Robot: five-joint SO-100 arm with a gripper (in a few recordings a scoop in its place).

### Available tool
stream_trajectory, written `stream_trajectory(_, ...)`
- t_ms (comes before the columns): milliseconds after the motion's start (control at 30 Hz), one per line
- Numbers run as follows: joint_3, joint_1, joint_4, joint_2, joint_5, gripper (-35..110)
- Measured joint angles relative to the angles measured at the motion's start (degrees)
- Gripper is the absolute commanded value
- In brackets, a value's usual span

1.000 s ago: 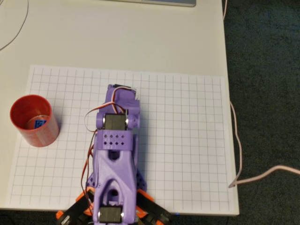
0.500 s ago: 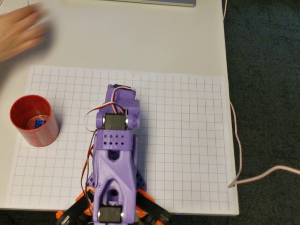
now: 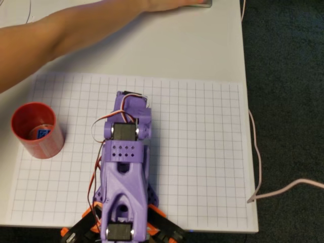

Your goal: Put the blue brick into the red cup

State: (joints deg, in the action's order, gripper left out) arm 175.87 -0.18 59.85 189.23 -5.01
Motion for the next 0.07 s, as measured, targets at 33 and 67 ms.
stream_trajectory(33, 0.0, 0.0, 0.0, 0.0, 0.0, 0)
stream_trajectory(67, 0.0, 0.0, 0.0, 0.0, 0.0, 0)
